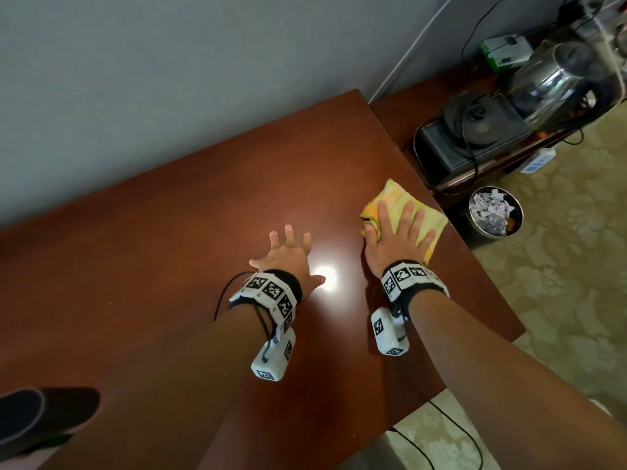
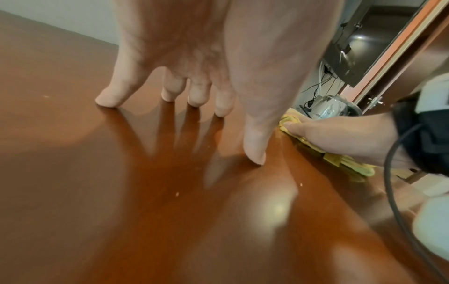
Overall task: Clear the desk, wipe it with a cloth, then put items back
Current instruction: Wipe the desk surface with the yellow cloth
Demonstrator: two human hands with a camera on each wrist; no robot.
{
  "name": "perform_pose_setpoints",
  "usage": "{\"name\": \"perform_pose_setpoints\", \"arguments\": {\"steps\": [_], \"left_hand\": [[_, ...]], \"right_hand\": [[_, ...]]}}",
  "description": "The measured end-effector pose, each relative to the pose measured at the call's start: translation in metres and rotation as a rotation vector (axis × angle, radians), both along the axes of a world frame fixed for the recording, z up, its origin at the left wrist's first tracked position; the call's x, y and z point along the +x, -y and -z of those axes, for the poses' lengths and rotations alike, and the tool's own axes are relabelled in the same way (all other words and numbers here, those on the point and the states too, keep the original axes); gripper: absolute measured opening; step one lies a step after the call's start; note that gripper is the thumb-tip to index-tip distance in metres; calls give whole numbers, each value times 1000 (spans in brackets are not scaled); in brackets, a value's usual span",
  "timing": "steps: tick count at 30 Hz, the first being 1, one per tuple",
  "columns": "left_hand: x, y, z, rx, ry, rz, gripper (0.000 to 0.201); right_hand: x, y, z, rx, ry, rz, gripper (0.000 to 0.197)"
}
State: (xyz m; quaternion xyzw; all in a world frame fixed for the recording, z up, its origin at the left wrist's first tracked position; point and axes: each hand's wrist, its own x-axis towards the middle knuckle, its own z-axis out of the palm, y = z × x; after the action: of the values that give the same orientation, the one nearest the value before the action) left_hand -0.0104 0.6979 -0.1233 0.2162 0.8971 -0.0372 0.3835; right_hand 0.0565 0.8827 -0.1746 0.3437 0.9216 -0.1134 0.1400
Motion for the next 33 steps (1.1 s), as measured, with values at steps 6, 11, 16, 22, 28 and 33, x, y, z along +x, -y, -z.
{"name": "perform_pose_setpoints", "arguments": {"steps": [6,11,16,22,28,33], "left_hand": [[-26,-15,-5,107,-120,-123,91],[-55,-37,1,47,-54,-277,110],[-65,-68,0,3,-28,-337,119],[-67,-70,3,-19,-48,-337,121],[-68,-69,3,-27,-50,-334,121],[-68,-69,2,-23,-51,-340,122]], "right_hand": [[-44,-26,-2,-11,-4,-36,59],[-75,-38,1,-3,-20,-105,60],[-109,-47,3,11,-81,-185,61],[-155,-62,2,-10,-99,-257,61],[-153,-63,2,2,-110,-283,61],[-128,-50,5,17,-117,-310,62]]}}
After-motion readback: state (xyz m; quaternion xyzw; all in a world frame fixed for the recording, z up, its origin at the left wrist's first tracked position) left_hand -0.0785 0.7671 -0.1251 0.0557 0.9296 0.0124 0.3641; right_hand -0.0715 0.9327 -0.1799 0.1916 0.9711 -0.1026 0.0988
